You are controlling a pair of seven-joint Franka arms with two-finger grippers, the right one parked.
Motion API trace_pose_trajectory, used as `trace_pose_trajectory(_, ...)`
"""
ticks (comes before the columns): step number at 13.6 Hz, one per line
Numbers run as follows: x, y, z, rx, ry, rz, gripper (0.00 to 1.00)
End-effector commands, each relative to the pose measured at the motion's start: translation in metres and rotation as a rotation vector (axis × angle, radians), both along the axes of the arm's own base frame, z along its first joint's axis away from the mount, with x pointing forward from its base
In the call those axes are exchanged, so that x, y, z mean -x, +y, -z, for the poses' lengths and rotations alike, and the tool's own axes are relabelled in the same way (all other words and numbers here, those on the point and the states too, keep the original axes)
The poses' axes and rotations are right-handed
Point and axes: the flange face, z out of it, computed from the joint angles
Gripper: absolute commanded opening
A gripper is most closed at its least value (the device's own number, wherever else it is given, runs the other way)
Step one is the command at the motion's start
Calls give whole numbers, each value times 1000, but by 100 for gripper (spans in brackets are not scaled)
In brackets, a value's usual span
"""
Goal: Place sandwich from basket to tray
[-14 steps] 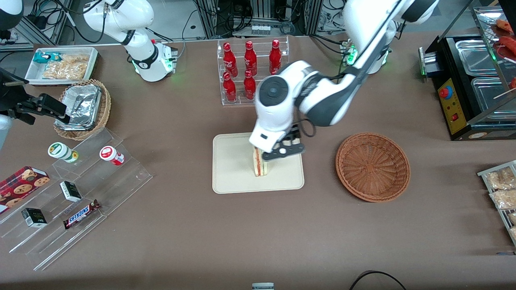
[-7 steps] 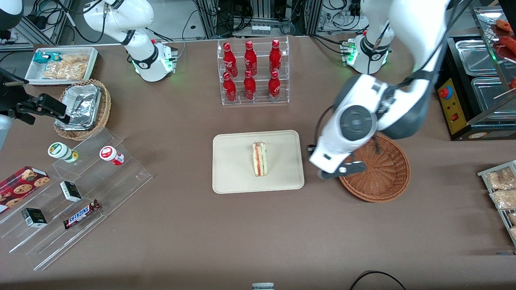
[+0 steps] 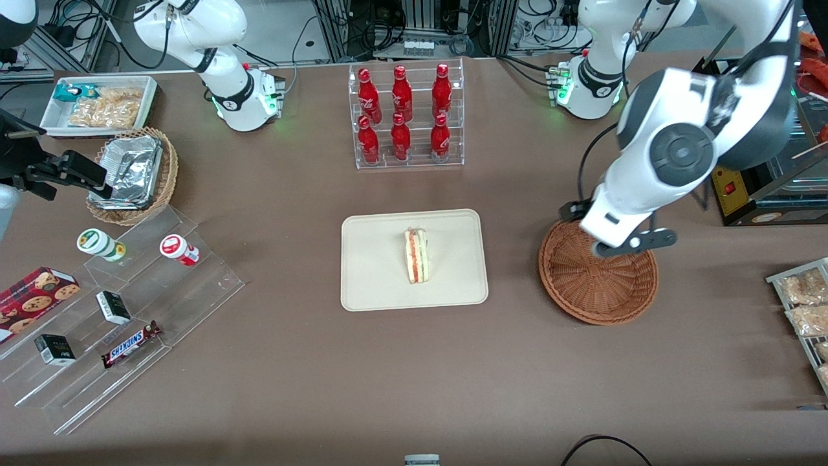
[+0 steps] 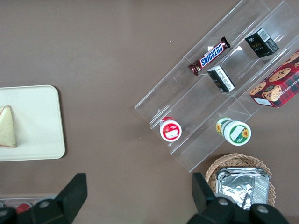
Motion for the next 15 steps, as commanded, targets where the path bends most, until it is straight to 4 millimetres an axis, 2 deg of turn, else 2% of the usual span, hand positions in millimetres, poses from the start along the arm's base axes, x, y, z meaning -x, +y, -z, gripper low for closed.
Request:
trace_pose_trajectory(1, 22, 25, -29, 5, 10, 33, 100)
trace_pose_trajectory(7, 31, 78, -67, 88, 36, 115, 100)
trace_pose_trajectory(13, 26, 151, -114, 146, -58, 204, 100)
trace_pose_trajectory(15, 24, 162, -122, 147, -79, 195, 100)
